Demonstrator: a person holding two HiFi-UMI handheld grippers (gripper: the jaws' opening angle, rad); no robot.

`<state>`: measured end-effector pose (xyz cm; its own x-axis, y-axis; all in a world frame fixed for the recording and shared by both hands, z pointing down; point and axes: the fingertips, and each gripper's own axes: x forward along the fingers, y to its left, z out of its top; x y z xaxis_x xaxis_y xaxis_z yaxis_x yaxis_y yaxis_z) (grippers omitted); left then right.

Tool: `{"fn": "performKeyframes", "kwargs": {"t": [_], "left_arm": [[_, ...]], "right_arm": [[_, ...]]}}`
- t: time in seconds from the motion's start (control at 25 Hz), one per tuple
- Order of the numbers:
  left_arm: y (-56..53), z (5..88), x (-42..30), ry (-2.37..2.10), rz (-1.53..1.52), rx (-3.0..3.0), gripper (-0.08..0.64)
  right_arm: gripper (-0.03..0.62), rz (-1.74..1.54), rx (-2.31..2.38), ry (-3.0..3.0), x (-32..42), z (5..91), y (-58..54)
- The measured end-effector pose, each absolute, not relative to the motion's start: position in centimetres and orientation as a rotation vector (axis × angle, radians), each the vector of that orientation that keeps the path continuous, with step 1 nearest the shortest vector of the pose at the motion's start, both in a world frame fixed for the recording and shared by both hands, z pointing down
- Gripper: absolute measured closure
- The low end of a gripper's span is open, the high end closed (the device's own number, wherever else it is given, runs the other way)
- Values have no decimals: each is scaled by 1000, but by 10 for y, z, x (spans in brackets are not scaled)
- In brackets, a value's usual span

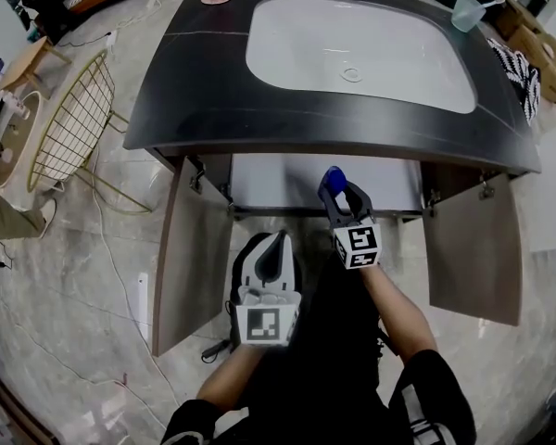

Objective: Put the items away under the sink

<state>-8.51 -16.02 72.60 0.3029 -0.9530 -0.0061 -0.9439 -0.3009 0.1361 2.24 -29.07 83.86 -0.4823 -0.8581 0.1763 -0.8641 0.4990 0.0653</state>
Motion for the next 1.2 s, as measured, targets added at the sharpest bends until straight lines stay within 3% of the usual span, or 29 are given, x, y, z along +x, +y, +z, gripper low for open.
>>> {"fn": "performKeyframes", "kwargs": {"t": [1.2], "left_arm": [[-159,748,-98,-1808,-89,2423,545]], "right_arm": [[451,241,1540,-2365,38,983,-362]]}}
